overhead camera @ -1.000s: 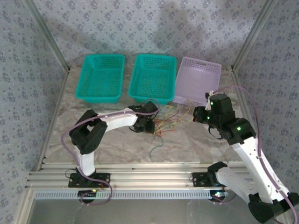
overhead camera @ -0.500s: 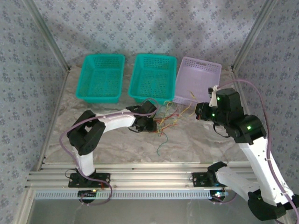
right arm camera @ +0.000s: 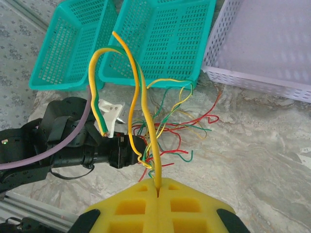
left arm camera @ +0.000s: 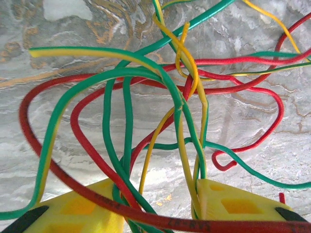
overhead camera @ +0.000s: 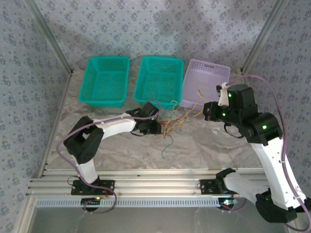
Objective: Untangle the cables
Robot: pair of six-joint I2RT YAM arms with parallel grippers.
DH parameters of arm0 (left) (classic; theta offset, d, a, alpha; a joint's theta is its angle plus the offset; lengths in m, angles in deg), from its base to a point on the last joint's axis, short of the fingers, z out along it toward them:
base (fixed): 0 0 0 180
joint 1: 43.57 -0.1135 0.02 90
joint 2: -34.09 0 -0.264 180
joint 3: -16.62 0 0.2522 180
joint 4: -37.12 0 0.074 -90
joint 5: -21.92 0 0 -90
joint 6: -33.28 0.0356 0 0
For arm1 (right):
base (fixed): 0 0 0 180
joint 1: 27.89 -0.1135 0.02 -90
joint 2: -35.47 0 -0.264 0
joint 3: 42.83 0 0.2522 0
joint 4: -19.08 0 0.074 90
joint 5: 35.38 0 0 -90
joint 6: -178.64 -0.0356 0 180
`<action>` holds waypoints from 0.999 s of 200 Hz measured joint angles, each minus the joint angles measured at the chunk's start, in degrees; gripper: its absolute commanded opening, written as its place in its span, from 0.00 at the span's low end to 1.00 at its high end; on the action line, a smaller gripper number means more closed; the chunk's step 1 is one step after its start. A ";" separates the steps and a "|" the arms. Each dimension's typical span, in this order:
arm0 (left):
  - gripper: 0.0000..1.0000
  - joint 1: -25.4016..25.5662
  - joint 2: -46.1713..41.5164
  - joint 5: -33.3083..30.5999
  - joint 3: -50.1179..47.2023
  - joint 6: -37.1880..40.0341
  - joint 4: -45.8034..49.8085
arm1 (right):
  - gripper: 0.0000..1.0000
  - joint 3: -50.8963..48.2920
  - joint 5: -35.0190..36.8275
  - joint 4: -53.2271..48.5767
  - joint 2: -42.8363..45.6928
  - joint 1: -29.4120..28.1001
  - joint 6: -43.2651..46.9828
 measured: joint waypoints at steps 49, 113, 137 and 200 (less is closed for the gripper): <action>0.00 -1.22 -4.76 -0.96 -1.53 0.02 2.89 | 0.00 -0.59 0.02 1.55 -0.68 0.02 1.31; 0.00 -2.64 -15.50 -5.88 -3.19 0.81 12.22 | 0.00 -13.73 0.90 11.32 -2.14 0.42 1.29; 0.00 -2.64 -20.31 -7.48 -3.17 1.75 14.16 | 0.00 -17.84 2.86 13.25 -2.99 0.63 1.07; 0.00 -5.51 -28.04 -11.54 -3.17 4.00 18.67 | 0.00 -25.27 10.97 15.63 -4.70 6.43 -1.38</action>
